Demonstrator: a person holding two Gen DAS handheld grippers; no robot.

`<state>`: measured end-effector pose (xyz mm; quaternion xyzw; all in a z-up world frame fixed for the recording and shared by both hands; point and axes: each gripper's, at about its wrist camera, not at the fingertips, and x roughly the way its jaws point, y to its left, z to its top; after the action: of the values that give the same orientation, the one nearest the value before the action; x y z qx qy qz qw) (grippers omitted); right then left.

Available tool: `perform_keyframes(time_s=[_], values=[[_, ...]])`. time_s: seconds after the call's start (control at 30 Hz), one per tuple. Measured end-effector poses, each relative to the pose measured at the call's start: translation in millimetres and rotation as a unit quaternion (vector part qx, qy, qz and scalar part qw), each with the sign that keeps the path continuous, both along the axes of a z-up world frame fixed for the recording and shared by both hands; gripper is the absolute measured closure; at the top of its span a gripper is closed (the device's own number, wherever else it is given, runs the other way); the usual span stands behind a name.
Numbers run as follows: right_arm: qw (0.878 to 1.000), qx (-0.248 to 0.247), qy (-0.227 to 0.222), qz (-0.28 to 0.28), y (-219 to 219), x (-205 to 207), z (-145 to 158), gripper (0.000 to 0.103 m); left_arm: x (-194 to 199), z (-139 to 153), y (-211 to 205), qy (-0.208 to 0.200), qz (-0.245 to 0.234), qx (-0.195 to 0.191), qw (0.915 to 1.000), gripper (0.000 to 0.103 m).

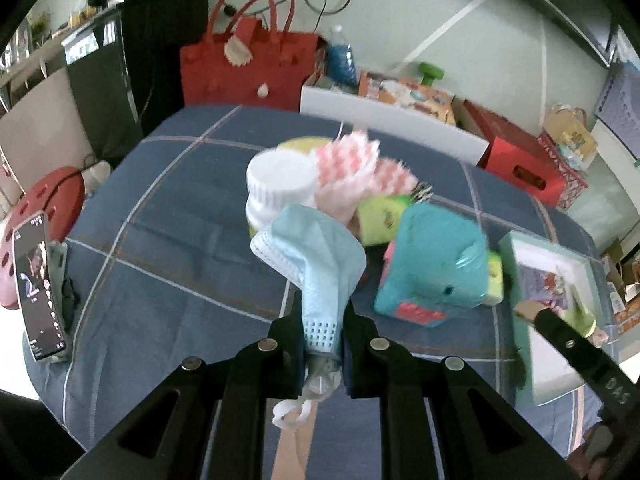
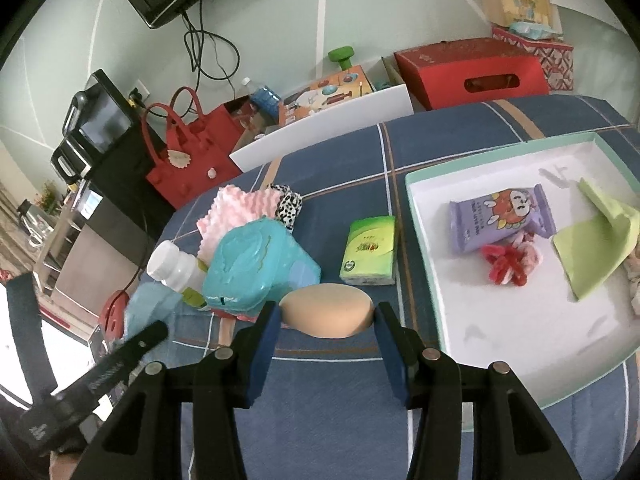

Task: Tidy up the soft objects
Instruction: 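Carry the blue mask and beige sponge over the white tray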

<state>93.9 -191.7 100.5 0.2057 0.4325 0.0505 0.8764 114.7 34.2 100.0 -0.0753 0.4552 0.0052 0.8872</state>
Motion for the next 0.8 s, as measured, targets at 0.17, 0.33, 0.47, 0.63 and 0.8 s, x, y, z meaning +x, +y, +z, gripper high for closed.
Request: perform_keyframes(time_s=[0.17, 0.33, 0.47, 0.63, 0.8], values=[[0.999, -0.014, -0.024, -0.017, -19, -1, 14, 0.051, -4, 30, -21, -0.042, -0.024, -0.010, 0.9988, 0.089], [0.998, -0.025, -0.028, -0.046, -48, -1, 17, 0.051, -3, 50, -60, -0.070, -0.074, -0.008, 0.9948, 0.089], [0.996, -0.026, -0.022, -0.083, -81, -2, 15, 0.051, 2, 51, -99, -0.071, -0.124, -0.003, 0.9897, 0.089], [0.991, -0.021, -0.006, -0.129, -127, -6, 7, 0.051, 7, 45, -149, -0.063, -0.184, 0.004, 0.9810, 0.089], [0.985, -0.031, 0.014, -0.170, -164, -10, -5, 0.051, 8, 29, -197, -0.048, -0.241, 0.006, 0.9693, 0.089]])
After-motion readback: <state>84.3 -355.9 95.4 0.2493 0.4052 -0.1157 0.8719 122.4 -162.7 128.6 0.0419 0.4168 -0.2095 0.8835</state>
